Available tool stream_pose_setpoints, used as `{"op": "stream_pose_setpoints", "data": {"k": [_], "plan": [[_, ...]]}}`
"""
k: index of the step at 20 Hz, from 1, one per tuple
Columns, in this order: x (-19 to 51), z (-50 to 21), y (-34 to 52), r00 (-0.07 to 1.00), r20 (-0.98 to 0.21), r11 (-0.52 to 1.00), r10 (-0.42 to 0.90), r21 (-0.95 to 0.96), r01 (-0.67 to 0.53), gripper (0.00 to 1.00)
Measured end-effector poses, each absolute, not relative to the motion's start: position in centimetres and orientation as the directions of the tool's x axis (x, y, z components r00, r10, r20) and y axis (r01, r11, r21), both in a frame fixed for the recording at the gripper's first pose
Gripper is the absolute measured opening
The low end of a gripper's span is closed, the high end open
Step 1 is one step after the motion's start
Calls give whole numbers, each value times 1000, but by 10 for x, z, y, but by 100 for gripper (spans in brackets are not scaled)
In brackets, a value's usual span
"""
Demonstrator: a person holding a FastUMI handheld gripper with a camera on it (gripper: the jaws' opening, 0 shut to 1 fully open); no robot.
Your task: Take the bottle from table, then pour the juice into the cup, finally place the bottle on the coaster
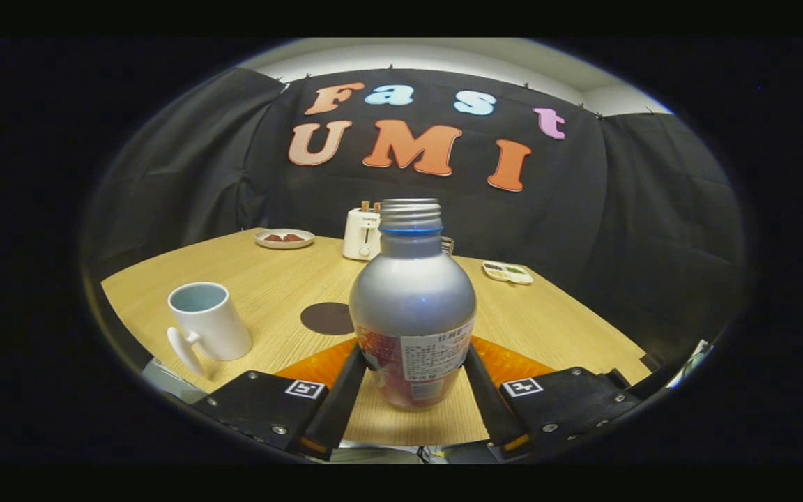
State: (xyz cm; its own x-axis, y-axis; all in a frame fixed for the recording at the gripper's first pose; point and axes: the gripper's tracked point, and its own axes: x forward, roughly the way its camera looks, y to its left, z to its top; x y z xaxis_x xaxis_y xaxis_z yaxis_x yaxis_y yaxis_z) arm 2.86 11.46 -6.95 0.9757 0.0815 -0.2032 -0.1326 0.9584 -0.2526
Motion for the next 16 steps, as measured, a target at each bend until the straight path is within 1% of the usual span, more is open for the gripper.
{"op": "stream_pose_setpoints", "data": {"k": [3,5,10,16], "plan": [[27,-63,119,980,-192,933,51,-341,-115,77],[27,-58,127,982,-179,914,53,-387,-120,77],[28,-54,147,983,-176,881,54,-455,-130,77],[30,-45,164,990,-136,767,44,-630,-120,77]]}}
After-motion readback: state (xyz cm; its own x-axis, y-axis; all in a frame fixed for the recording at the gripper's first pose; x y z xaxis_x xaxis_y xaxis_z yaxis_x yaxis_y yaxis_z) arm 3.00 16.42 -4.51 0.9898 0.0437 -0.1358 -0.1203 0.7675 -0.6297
